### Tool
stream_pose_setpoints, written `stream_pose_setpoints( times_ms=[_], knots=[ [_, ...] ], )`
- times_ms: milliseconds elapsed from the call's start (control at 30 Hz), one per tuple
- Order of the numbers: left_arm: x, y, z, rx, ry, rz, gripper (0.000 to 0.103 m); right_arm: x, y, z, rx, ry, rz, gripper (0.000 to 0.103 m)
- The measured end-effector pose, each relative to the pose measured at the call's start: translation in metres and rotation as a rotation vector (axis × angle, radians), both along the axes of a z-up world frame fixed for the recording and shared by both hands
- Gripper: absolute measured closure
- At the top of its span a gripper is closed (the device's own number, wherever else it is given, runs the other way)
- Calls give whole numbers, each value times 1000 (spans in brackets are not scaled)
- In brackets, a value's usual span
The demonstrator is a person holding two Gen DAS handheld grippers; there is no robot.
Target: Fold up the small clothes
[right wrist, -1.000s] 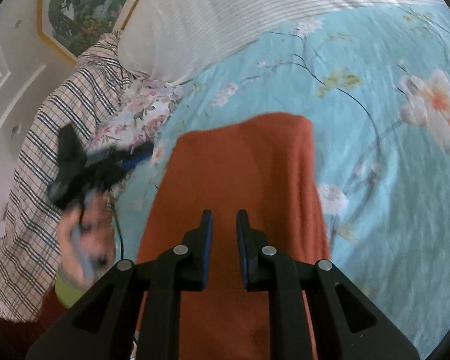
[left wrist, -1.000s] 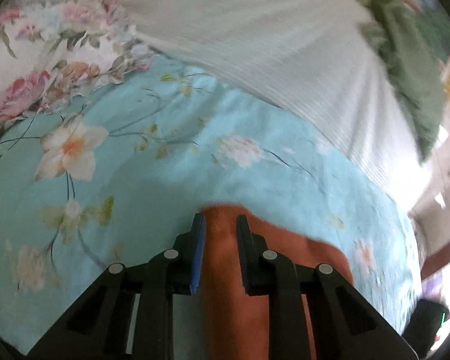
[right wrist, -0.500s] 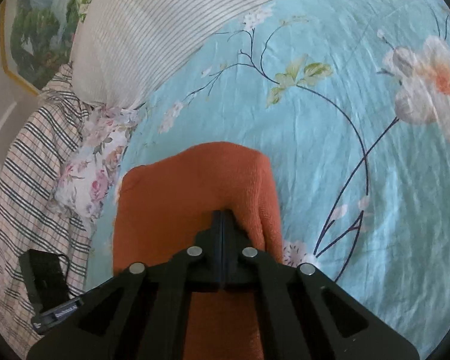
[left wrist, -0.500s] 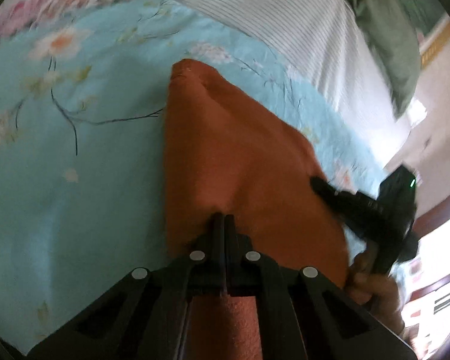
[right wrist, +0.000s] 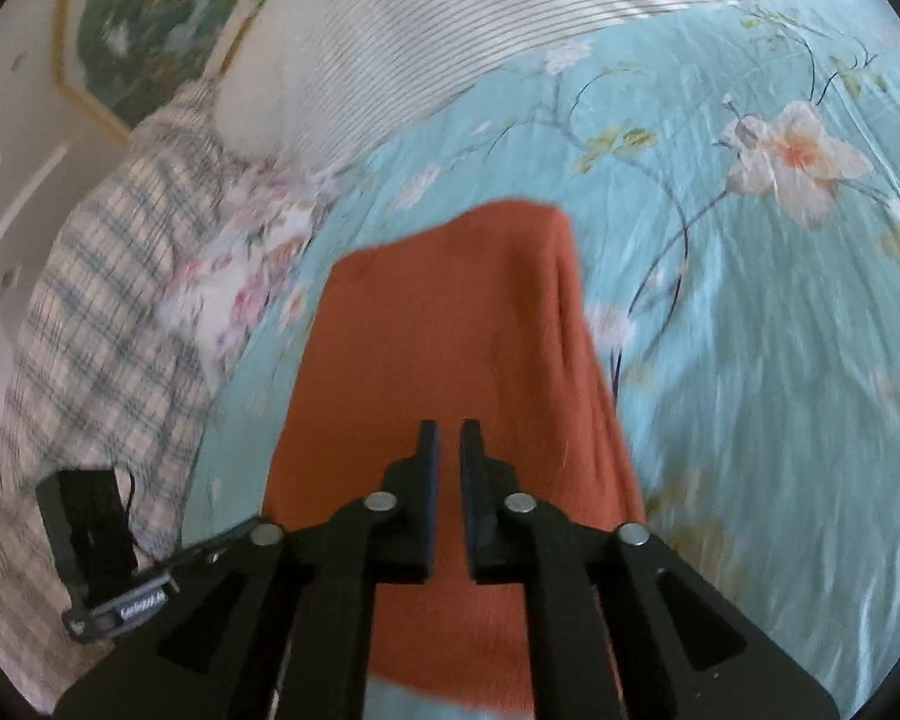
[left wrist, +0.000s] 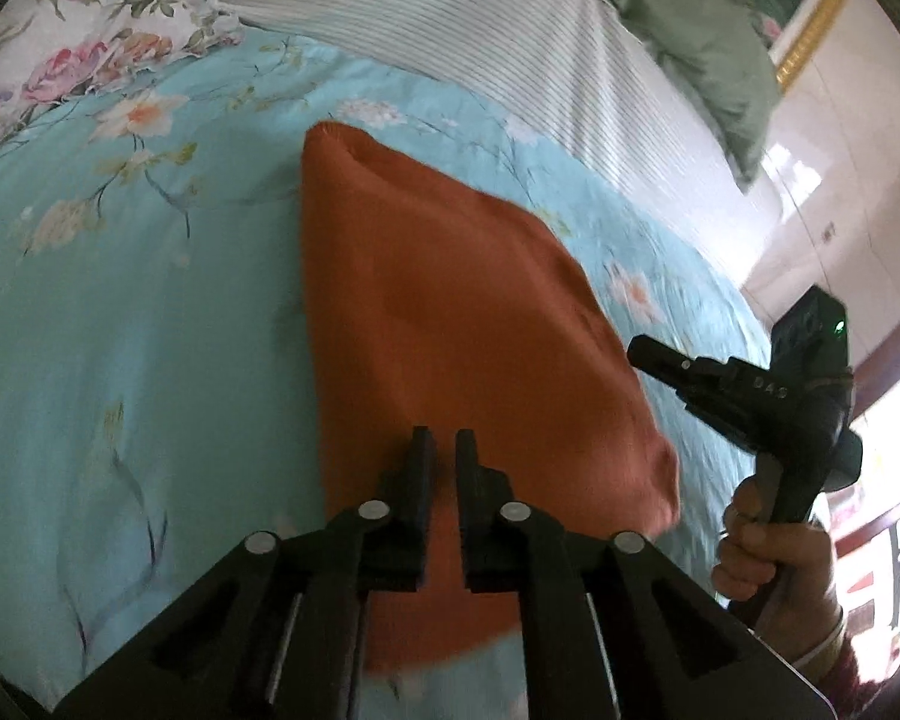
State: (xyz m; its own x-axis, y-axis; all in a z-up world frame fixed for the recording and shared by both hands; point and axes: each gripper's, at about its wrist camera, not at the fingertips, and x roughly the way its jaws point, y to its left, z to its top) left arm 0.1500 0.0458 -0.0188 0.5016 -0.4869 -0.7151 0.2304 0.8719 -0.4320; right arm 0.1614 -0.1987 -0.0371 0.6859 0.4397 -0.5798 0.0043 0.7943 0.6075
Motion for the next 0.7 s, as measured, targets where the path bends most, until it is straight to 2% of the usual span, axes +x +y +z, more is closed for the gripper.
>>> stream_pose_setpoints(
  times_ms=[33, 67, 100, 200, 400, 467, 567, 667, 700],
  knots=[
    [-7, 1, -2, 13, -1, -3, 95, -6, 3, -4, -33, 14, -5, 75],
    [-14, 1, -6, 37, -2, -6, 95, -11, 4, -9, -72, 31, -21, 71],
    [-18, 1, -9, 46, 0, -6, 95, -13, 3, -14, -85, 41, -29, 71],
    [-23, 2, -19, 36, 27, 0, 95, -18, -6, -24, -37, 51, -48, 72],
    [-32, -5, -14, 79, 6, 20, 91, -30, -2, -3, -64, 10, -49, 70],
    [-36, -5, -10, 75, 4, 35, 88, -39, -1, 3, -68, -5, -47, 65],
    [-46, -3, -8, 81, -4, 52, 79, -52, 2, 9, -79, -19, -46, 56],
    [-61, 1, -6, 100, -16, 69, 62, -63, 7, 12, -93, -27, -41, 55],
    [-68, 2, -6, 114, -17, 84, 52, -65, 9, 12, -96, -28, -40, 55]
  ],
)
